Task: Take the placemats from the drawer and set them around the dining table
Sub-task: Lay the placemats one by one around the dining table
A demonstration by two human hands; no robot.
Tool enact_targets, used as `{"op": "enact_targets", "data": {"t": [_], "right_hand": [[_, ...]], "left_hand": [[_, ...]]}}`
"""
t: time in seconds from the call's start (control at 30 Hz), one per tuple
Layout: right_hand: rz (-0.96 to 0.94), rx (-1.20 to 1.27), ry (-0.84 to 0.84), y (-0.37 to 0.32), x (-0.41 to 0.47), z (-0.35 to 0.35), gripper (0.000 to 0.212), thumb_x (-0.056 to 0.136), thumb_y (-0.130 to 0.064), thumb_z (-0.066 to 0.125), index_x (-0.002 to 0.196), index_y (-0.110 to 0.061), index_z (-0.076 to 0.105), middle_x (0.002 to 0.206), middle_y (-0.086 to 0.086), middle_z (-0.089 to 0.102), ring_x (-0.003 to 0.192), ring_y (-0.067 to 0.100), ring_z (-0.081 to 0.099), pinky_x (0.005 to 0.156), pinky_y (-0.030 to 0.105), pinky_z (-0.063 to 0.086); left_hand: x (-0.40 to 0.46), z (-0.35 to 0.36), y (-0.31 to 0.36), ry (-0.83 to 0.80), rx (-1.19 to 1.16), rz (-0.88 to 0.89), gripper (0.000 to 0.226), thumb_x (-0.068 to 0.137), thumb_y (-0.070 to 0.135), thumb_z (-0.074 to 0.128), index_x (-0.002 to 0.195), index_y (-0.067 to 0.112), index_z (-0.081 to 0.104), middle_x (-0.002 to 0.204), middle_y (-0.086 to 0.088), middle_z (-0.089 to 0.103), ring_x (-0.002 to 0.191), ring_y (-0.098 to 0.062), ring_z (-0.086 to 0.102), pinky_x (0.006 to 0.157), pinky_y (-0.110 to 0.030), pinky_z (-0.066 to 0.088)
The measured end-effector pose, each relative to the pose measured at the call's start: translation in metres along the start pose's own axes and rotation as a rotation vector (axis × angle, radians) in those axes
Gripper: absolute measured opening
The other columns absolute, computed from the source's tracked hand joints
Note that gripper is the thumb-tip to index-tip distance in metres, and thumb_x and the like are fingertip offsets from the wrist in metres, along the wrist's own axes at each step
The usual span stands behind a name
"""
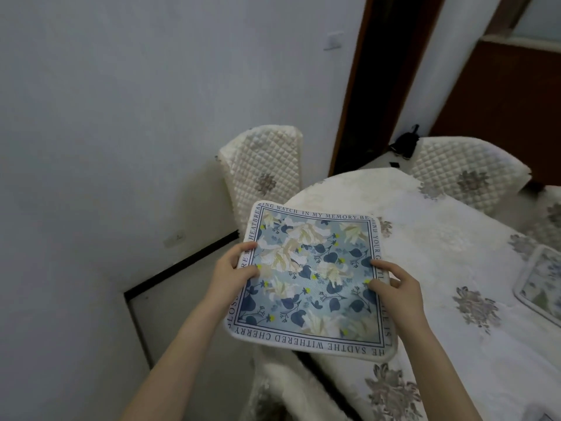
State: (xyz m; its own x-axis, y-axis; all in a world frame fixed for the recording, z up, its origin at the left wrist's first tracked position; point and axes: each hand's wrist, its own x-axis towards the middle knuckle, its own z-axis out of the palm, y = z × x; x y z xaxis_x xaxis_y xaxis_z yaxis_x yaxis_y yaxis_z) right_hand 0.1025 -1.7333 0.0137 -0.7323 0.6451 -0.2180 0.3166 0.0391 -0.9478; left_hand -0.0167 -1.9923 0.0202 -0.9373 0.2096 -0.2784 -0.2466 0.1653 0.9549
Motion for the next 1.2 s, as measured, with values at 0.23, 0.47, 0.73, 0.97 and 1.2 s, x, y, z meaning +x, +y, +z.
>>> {"op": "enact_targets", "data": {"t": [0.23,0.47,0.73,0.97,1.2], "right_hand": [[0.066,0.051,0.189,0.003,0.026,-0.015,0.037,0.081,0.006,0.060,0.106,-0.020,0.068,0.061,0.009,0.066,0.049,0.021,0.045,0.041,0.023,0.040],[0.184,0.070,0.457,0.027,0.030,0.002,0.039,0.081,0.005,0.060,0.108,-0.022,0.068,0.083,0.012,0.071,0.052,0.019,0.055,0.049,0.027,0.047],[0.303,0.101,0.702,0.086,0.019,0.026,0.036,0.084,0.002,0.062,0.109,-0.023,0.066,0.083,0.013,0.064,0.056,0.021,0.059,0.064,0.039,0.059],[0.400,0.057,0.684,0.135,0.015,0.029,0.037,0.085,0.001,0.060,0.113,-0.022,0.063,0.079,0.001,0.056,0.043,0.006,0.050,0.051,0.027,0.049],[0.440,0.018,0.694,0.161,0.026,0.025,0.043,0.082,0.003,0.060,0.114,-0.025,0.062,0.102,0.014,0.064,0.055,0.025,0.055,0.056,0.040,0.054]], "left_hand": [[0.078,0.042,0.015,-0.212,0.048,-0.016,0.045,0.079,-0.005,0.062,0.110,0.028,0.064,0.107,-0.001,0.068,0.080,-0.028,0.071,0.060,-0.032,0.057],[0.155,0.078,0.007,-0.470,0.203,0.023,0.042,0.081,-0.003,0.062,0.105,0.032,0.064,0.107,-0.004,0.067,0.077,-0.024,0.068,0.056,-0.031,0.056],[0.205,0.114,-0.033,-0.786,0.372,0.077,0.047,0.083,-0.001,0.064,0.108,0.039,0.061,0.128,0.000,0.056,0.119,-0.022,0.052,0.088,-0.044,0.053],[0.203,0.125,-0.085,-0.848,0.435,0.024,0.046,0.087,-0.003,0.061,0.124,0.024,0.056,0.134,-0.002,0.052,0.119,-0.018,0.051,0.086,-0.028,0.054],[0.205,0.136,-0.109,-0.854,0.517,0.138,0.048,0.088,0.003,0.061,0.124,0.034,0.054,0.134,0.005,0.054,0.118,-0.015,0.053,0.089,-0.019,0.047]]}}
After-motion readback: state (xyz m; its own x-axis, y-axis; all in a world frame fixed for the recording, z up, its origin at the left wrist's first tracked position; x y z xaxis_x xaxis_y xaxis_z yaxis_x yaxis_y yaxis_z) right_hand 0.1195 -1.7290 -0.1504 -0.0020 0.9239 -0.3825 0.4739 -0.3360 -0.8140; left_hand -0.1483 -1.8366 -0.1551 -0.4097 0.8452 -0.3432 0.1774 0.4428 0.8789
